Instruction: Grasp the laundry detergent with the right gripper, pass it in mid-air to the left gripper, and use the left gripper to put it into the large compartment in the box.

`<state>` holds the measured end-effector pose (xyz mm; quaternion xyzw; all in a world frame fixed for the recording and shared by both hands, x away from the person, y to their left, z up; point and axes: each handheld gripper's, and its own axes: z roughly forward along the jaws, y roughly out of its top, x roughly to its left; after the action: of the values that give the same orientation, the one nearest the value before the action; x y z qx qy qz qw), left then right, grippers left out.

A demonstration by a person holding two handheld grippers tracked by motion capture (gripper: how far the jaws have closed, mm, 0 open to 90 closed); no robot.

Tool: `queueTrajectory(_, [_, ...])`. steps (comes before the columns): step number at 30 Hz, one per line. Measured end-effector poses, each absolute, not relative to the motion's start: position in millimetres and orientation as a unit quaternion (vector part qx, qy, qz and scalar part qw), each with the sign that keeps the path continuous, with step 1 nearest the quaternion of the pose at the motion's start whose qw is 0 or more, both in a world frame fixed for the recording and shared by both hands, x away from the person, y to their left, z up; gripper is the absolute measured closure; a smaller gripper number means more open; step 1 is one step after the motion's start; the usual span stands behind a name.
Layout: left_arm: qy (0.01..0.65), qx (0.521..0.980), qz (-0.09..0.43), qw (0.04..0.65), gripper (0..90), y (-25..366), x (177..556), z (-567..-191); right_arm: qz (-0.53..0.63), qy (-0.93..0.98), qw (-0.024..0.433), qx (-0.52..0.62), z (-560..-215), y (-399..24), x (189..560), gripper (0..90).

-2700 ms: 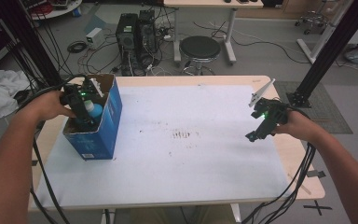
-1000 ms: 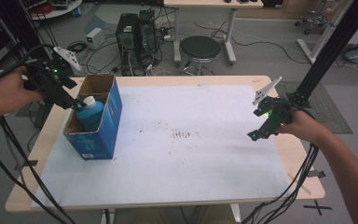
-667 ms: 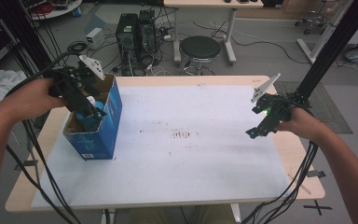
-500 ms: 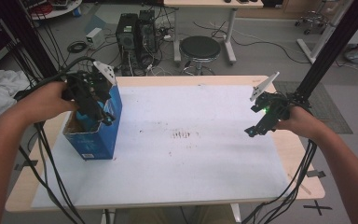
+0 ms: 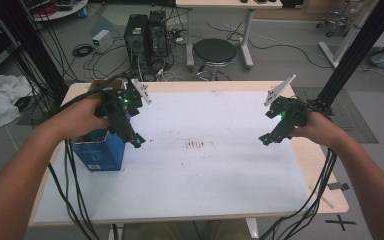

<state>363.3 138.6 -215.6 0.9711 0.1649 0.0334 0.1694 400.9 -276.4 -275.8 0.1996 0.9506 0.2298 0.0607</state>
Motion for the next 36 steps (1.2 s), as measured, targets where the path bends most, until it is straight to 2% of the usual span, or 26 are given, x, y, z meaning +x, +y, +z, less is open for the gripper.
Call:
queueTrajectory(1, [0.166, 0.971, 0.032, 0.168, 1.6, 136.6, 364.1, -217.5, 0.229, 0.951, 0.060, 0.200, -275.6, -275.9, 400.7, 1.4])
queueTrajectory(11, [0.128, 0.978, 0.040, 0.160, 1.6, 115.0, 361.6, -227.4, 0.233, 0.950, 0.063, 0.198, -272.5, -272.4, 403.3, 1.4])
queueTrajectory(36, [0.110, 0.979, 0.027, 0.168, 1.6, 89.3, 363.5, -242.5, 0.234, 0.950, 0.063, 0.198, -270.7, -267.2, 415.0, 1.4])
